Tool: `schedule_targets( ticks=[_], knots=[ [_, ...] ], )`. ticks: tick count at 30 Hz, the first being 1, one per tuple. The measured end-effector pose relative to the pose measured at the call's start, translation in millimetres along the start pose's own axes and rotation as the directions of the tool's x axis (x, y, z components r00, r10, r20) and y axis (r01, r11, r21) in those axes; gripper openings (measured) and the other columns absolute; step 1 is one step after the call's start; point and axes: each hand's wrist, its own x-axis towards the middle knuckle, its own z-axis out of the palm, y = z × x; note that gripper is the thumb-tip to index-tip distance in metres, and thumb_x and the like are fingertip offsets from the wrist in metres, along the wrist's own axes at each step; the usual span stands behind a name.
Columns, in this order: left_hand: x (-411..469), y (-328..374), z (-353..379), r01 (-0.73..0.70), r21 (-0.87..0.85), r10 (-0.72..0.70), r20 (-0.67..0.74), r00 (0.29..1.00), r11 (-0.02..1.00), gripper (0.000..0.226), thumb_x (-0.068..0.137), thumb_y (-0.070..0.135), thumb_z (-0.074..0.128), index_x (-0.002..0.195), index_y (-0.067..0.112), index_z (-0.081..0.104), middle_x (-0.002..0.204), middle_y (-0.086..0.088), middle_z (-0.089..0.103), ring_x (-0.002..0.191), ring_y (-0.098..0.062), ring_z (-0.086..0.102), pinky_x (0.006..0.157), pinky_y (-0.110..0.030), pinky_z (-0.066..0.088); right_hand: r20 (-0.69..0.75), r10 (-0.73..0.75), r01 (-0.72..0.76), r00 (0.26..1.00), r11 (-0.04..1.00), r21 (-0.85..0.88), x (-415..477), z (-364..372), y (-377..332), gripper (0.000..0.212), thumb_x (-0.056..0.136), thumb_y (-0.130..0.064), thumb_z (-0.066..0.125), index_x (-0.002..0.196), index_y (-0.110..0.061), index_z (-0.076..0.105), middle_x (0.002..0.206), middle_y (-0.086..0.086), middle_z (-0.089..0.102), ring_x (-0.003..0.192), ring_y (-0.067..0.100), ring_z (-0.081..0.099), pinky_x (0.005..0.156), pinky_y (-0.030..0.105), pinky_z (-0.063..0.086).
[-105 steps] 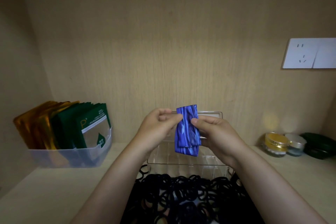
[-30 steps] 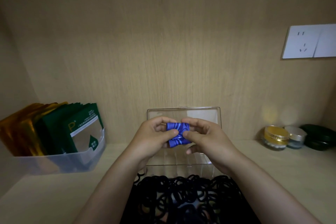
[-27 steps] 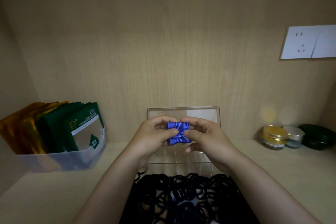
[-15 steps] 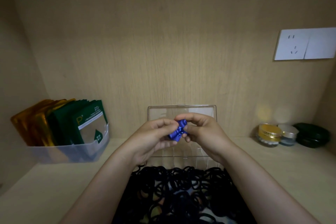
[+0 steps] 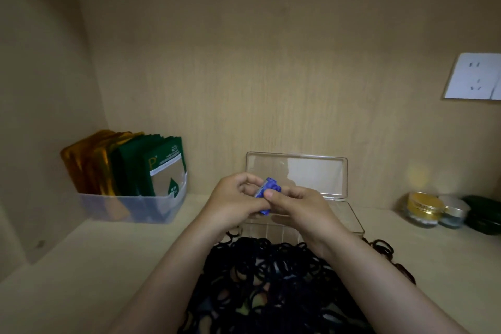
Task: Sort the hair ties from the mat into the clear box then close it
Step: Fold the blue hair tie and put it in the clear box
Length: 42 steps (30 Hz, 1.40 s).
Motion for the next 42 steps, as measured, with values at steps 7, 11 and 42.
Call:
schedule_targets(
  ticks=[7, 11, 42],
  knots=[
    [15.4, -29.2, -36.6, -0.070, 0.159, 0.075, -0.030, 0.997, 0.985, 0.012, 0.090, 0.017, 0.068, 0.097, 0.027, 0.072, 0.089, 0.006, 0.072, 0.081, -0.006, 0.065, 0.071, -0.017, 0.047, -0.158, -0.021, -0.007, 0.987, 0.985, -0.172, 26.2, 20.0, -5.5, 0.017, 0.091, -0.006, 0.068, 0.099, 0.008, 0.071, 0.092, 0.028, 0.073, 0.069, 0.023, 0.067, 0.057, 0.030, 0.059],
    [24.3, -57.3, -40.9, -0.026, 0.205, 0.055, -0.139, 0.989, 0.978, 0.017, 0.094, 0.015, 0.062, 0.099, 0.030, 0.068, 0.094, 0.010, 0.068, 0.089, -0.007, 0.064, 0.083, -0.023, 0.050, -0.130, 0.071, -0.120, 0.989, 0.898, -0.423, 47.0, 29.4, -13.9, 0.017, 0.090, -0.004, 0.068, 0.096, 0.012, 0.067, 0.084, 0.025, 0.066, 0.062, 0.028, 0.065, 0.056, 0.039, 0.060],
    [17.6, -77.5, -32.5, -0.054, 0.176, 0.048, 0.035, 0.998, 0.983, 0.043, 0.083, 0.013, 0.062, 0.119, 0.035, 0.063, 0.119, 0.004, 0.062, 0.102, -0.002, 0.063, 0.077, -0.016, 0.051, 0.039, 0.081, 0.001, 0.996, 0.423, -0.906, 71.3, 43.9, -13.6, 0.021, 0.084, -0.022, 0.076, 0.102, -0.014, 0.079, 0.100, 0.004, 0.073, 0.094, 0.018, 0.065, 0.085, 0.033, 0.053]
  ],
)
